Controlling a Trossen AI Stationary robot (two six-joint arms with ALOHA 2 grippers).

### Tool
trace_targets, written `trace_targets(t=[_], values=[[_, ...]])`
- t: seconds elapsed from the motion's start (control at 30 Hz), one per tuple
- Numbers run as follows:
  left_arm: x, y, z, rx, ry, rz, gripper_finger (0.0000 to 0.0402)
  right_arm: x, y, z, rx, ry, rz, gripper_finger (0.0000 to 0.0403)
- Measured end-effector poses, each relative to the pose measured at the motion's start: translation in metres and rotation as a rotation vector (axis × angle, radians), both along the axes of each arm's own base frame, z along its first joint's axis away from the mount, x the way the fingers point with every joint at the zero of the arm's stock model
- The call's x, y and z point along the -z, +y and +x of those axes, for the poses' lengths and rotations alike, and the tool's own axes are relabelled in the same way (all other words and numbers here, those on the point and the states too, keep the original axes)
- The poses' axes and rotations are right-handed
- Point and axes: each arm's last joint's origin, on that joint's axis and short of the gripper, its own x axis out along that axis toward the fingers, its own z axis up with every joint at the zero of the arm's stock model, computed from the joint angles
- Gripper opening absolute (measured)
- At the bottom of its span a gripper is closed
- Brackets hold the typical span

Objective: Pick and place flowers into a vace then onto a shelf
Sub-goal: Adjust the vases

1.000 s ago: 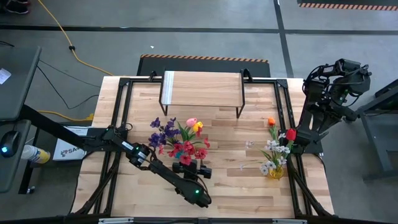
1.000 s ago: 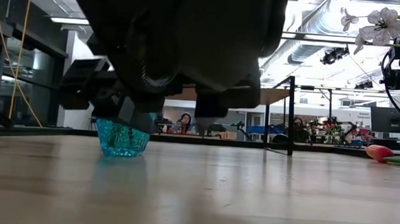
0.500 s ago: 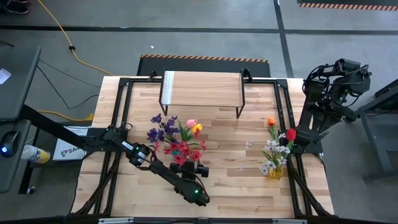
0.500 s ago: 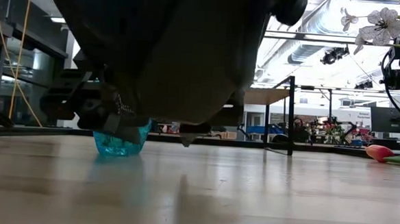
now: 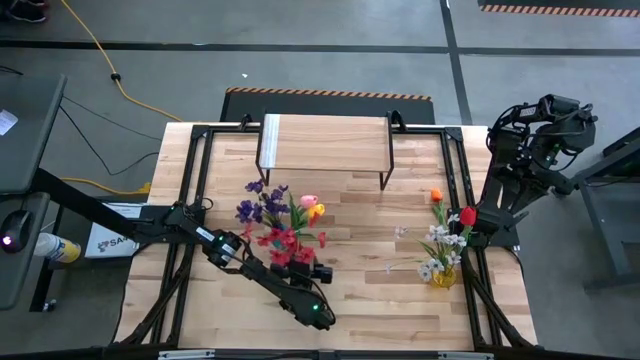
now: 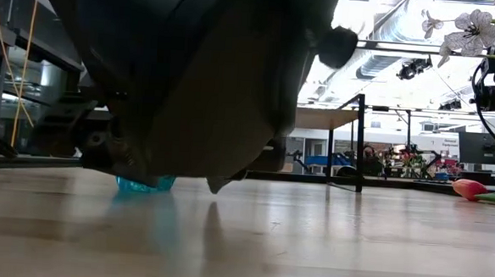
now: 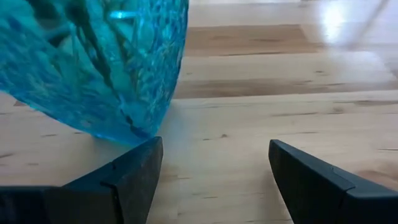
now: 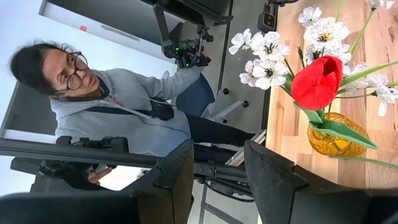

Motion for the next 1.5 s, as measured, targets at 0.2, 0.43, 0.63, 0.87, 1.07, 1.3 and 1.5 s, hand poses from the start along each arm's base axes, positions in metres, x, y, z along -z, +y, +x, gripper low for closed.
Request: trace_targets(t=[0.2, 0.43, 0.63, 0.87, 1.07, 1.3, 1.5], values=[[0.001, 0.000, -0.001, -0.011, 0.008, -0.014, 0.0326, 0.000, 0.000, 0.000, 0.000, 0.000, 0.000, 0.0133], [0.004, 0.003, -0.007, -0.030, 0.035, -0.013, 0.0326, 0.000, 0.000, 0.000, 0.000, 0.000, 0.000, 0.0133], [-0.001, 0.010, -0.019, -0.044, 0.070, -0.010, 0.0326, 0.000, 0.000, 0.000, 0.000, 0.000, 0.000, 0.0133], [-0.005, 0.012, -0.034, -0.053, 0.100, -0.011, 0.0326, 0.000, 0.000, 0.000, 0.000, 0.000, -0.001, 0.0133], [-0.005, 0.005, -0.040, -0.047, 0.107, -0.025, 0.0326, 0.000, 0.000, 0.001, 0.022, -0.007, -0.007, 0.0133], [-0.011, -0.003, -0.037, -0.026, 0.063, -0.046, 0.0326, 0.000, -0.001, 0.001, 0.024, -0.008, -0.007, 0.0133], [-0.023, -0.013, -0.031, 0.011, -0.007, -0.054, 0.0326, 0.000, -0.001, 0.001, 0.023, -0.007, -0.006, 0.0133]])
